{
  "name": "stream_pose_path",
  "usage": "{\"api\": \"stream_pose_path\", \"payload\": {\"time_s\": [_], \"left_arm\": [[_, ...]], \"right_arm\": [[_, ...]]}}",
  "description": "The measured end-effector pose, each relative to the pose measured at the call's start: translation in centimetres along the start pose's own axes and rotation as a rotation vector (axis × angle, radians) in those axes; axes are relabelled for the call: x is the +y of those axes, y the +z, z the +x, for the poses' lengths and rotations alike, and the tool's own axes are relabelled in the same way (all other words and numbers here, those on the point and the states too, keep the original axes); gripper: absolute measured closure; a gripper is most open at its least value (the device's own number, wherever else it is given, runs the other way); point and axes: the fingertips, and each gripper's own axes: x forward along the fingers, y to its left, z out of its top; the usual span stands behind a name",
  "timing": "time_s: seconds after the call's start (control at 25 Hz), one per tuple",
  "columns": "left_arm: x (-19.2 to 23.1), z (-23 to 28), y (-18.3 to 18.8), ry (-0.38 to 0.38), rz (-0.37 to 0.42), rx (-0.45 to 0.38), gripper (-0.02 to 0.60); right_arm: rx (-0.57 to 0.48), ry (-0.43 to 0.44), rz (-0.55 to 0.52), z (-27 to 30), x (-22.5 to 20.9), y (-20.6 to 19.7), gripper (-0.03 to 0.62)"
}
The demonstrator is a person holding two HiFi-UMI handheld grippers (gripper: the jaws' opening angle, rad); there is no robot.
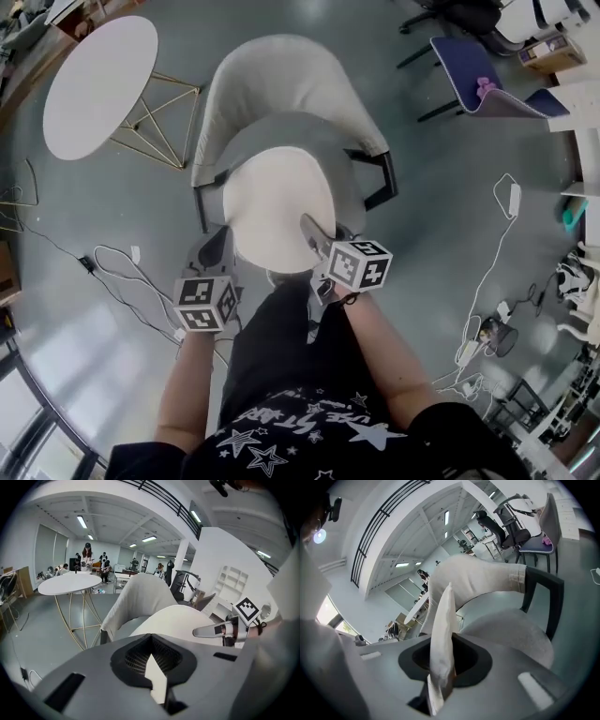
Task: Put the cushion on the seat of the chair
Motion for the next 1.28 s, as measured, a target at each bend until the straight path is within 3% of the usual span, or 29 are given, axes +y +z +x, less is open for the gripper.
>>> {"api": "stream_pose_path", "payload": {"time_s": [0.32, 0.76, 1.16, 1.28], "left_arm": [[-1.8, 2.6, -4.5, 0.005, 0.024, 0.069, 0.572], [-5.2, 6.1, -11.3, 0.039, -0.058, 0.121, 0.572], [-7.4, 7.6, -13.3, 0.039, -0.082, 0.138, 0.572], [-7.8, 7.8, -13.2, 0.032, -0.076, 0.135, 0.572]], "right_arm": [[-0.062, -0.115, 0.062, -0.5, -9.2, -1.7, 0.533], [-0.019, -0.207, 0.039, 0.3, -19.0, -4.3, 0.483], [0.117, -0.294, -0.019, 0.2, -23.1, -6.6, 0.332], [0.117, -0.362, -0.047, -0.6, -24.3, -6.7, 0.275]]}}
